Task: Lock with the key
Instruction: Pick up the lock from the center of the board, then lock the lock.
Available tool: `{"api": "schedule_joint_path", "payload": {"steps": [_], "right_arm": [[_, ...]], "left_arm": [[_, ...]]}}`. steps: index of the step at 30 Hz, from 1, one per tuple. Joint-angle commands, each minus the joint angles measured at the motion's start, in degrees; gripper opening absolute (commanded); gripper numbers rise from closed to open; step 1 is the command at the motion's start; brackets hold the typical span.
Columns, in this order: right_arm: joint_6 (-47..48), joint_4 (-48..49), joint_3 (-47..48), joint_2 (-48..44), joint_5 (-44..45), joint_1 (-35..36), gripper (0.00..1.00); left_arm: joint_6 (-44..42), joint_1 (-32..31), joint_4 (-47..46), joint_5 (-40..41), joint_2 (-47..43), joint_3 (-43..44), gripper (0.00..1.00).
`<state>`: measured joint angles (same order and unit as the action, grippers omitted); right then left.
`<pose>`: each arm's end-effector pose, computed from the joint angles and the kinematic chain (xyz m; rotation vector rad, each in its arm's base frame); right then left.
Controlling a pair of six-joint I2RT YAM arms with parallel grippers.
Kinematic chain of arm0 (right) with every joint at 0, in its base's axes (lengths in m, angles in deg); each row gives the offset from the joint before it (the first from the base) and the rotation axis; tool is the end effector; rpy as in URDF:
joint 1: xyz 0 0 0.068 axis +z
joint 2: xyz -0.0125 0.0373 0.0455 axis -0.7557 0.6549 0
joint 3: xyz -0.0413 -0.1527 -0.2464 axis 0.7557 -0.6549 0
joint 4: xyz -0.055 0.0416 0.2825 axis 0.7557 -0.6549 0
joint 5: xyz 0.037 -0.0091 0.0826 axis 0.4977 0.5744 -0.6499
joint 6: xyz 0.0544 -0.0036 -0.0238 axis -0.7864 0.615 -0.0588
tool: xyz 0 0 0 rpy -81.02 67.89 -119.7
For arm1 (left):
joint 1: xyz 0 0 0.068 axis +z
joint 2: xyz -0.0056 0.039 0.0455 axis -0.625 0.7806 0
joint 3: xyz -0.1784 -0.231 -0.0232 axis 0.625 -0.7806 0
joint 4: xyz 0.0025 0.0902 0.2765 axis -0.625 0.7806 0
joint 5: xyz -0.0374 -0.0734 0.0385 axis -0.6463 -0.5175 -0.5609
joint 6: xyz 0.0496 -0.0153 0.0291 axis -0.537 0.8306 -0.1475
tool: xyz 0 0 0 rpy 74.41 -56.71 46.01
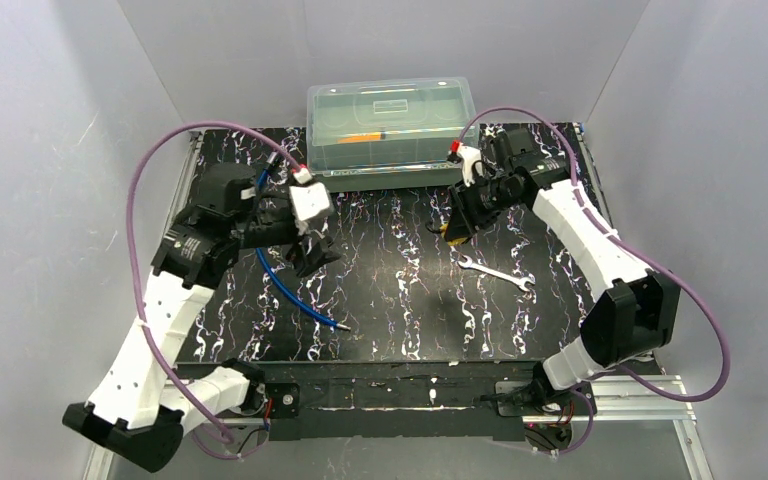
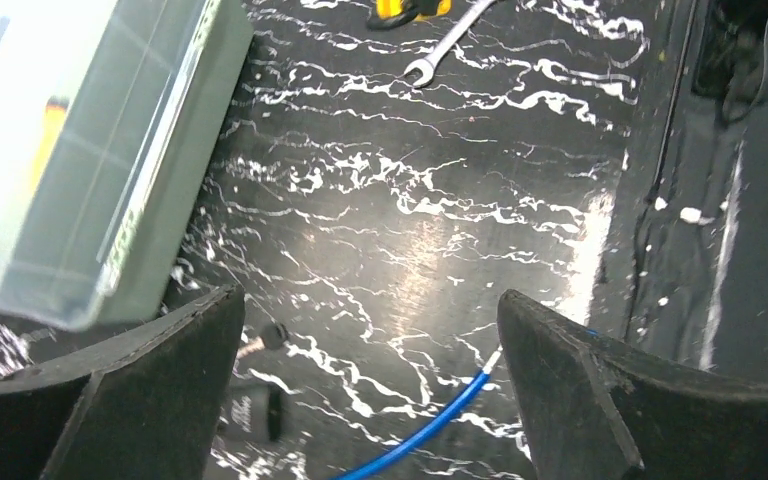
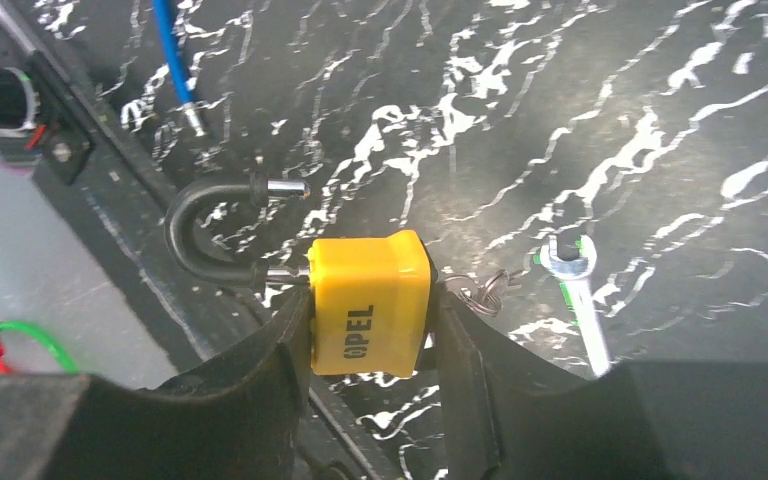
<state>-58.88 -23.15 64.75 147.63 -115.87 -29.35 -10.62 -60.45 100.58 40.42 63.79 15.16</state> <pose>0.3218 0.1387 0.3442 -0.8876 2.3489 0.7247 0.1918 -0.1063 0.4511 1.2638 1.4765 -0.5474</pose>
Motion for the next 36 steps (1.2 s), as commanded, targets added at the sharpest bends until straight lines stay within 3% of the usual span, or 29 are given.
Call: {"api": "schedule_joint_path", "payload": {"steps": [1,7,12,26,36], "right_arm": [[-7.3,4.2,-2.5,-4.0,-4.4,1.4,0.01],[-11.7,6.9,-7.4,-6.6,-2.6,5.8,0.01],[-16.3,8.2,-10.0,-8.5,-2.4,7.0,0.01],[-20.0,10.7,-14.1,-12.9,-2.6,7.4,0.01],[-20.6,11.0,-14.6,-12.9,-2.5,7.6,0.01]], "left_arm": [[-14.3,-10.9,0.2,11.3,3.2,1.9,0.93],[-21.6,-26.9,-5.5,28.2,10.3,1.6,0.76],[-29.3,-33.4,-11.3,33.3,13.9,-0.7,0.64],[-33.5,-39.4,-10.6,38.5,26.5,4.0,0.43],[-34.0,-39.9,-12.0,39.3,26.9,3.5,0.32]]}}
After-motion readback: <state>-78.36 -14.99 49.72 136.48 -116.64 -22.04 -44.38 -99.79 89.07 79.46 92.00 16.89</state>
